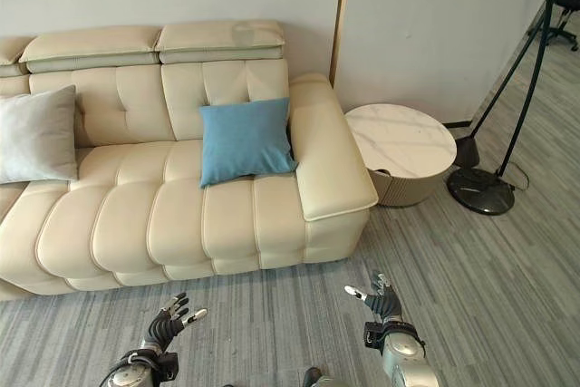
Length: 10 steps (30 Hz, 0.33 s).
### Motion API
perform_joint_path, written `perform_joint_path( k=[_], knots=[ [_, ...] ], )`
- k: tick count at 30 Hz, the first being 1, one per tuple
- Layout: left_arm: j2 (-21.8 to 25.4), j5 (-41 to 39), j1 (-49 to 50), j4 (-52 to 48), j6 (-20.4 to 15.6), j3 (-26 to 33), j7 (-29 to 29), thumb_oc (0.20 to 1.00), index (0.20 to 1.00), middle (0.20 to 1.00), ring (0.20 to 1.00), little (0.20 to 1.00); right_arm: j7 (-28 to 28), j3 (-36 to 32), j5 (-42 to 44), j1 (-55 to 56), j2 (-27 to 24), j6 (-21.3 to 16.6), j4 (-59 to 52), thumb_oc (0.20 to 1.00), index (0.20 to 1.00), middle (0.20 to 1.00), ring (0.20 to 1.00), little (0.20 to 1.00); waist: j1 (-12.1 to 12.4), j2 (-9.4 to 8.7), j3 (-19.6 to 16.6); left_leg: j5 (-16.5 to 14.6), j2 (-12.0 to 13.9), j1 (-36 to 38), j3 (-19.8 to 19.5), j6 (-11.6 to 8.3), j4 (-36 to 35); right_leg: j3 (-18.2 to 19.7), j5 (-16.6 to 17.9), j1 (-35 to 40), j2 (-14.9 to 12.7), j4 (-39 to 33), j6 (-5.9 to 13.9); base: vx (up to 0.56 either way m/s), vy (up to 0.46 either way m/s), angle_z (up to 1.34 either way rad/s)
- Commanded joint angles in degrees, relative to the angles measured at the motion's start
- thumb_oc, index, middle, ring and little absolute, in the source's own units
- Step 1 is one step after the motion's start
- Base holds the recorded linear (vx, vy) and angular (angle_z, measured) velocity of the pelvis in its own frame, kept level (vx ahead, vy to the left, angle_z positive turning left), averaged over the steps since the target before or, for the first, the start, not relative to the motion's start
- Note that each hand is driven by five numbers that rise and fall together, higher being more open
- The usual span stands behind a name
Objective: Pick up all the scattered cushions and arrange them neatly on the sofa.
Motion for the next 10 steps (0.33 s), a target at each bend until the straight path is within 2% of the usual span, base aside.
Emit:
perform_joint_path(
  k=[1, 10],
  knots=[
    [1.4, 1.8, -2.3, -1.9, -2.3, 2.3, -0.3, 1.000, 1.000, 1.000, 1.000, 1.000, 0.5, 0.5, -0.8, -0.7, 0.7, -1.5, -1.7, 1.000, 1.000, 1.000, 1.000, 1.000, -1.1, -3.08, -0.4, -3.5, -2.9, 0.0, -0.6, -0.60, 0.1, -0.5, 0.3, 10.3, -3.2, -14.7, 5.36, 0.00, 0.054, -0.07],
    [1.5, 1.7, -2.2, -1.9, -2.3, 2.3, -0.5, 1.000, 1.000, 1.000, 1.000, 1.000, 0.7, 1.3, -0.8, -0.5, 1.3, -1.4, -1.8, 1.000, 1.000, 1.000, 1.000, 1.000, -0.8, -3.42, -0.6, -3.7, -3.5, 0.1, -0.7, -0.17, -0.1, -0.5, 0.7, 10.7, -3.8, -14.8, 5.87, 0.00, 0.017, -0.02]
  ],
)
